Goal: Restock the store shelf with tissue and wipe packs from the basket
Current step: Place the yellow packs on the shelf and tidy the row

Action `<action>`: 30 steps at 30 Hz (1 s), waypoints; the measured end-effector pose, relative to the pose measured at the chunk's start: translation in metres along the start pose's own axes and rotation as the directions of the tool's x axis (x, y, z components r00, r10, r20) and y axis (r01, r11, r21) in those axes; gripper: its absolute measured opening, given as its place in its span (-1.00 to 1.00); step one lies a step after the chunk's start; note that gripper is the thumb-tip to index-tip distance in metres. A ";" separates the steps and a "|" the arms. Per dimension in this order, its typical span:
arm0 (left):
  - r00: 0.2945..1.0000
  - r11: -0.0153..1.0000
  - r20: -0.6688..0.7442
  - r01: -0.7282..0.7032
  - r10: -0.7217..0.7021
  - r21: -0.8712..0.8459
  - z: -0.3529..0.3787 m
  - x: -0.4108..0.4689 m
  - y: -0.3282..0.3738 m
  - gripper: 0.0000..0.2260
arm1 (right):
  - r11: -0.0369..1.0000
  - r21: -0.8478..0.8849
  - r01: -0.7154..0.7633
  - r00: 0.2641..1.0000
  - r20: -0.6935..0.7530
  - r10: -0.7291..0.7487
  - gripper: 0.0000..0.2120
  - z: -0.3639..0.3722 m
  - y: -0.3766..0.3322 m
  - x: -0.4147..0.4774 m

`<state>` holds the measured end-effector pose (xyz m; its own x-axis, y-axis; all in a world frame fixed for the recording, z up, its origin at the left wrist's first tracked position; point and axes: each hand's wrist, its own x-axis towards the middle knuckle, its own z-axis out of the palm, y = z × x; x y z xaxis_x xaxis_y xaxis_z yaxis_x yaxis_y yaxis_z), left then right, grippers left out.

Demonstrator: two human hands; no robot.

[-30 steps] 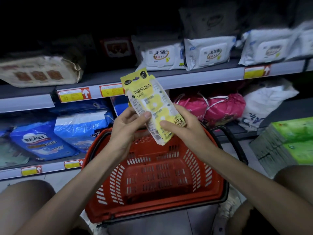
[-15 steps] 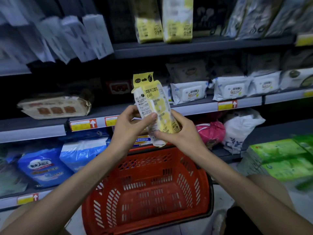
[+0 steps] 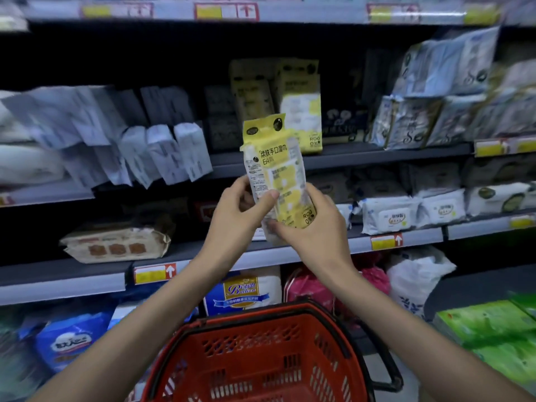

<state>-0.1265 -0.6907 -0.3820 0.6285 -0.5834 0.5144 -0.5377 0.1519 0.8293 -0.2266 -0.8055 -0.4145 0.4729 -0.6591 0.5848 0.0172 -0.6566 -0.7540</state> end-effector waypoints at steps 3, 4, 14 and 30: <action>0.998 0.990 0.006 -0.065 0.065 0.121 -0.002 0.019 0.007 -0.71 | 1.000 -0.013 0.014 0.998 -0.055 -0.015 -0.36 0.008 -0.010 0.020; 0.996 0.986 -0.008 -0.085 0.087 0.144 -0.002 0.024 0.011 -0.65 | 1.000 -0.013 0.018 0.997 -0.072 -0.019 -0.32 0.011 -0.014 0.027; 0.939 0.939 -0.249 -0.157 0.238 0.307 -0.011 0.126 0.024 -0.66 | 0.979 -0.108 0.171 0.932 -0.304 -0.196 -0.31 0.054 -0.065 0.119; 0.938 0.955 -0.347 0.082 0.023 0.286 0.005 0.183 -0.032 -0.72 | 0.817 -0.574 0.055 0.985 -0.102 -0.138 -0.47 0.099 -0.030 0.154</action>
<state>0.0026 -0.8062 -0.3153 0.7719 -0.2670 0.5769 -0.6222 -0.1310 0.7718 -0.0672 -0.8506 -0.3311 0.3740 -0.5963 0.7103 -0.4659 -0.7830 -0.4120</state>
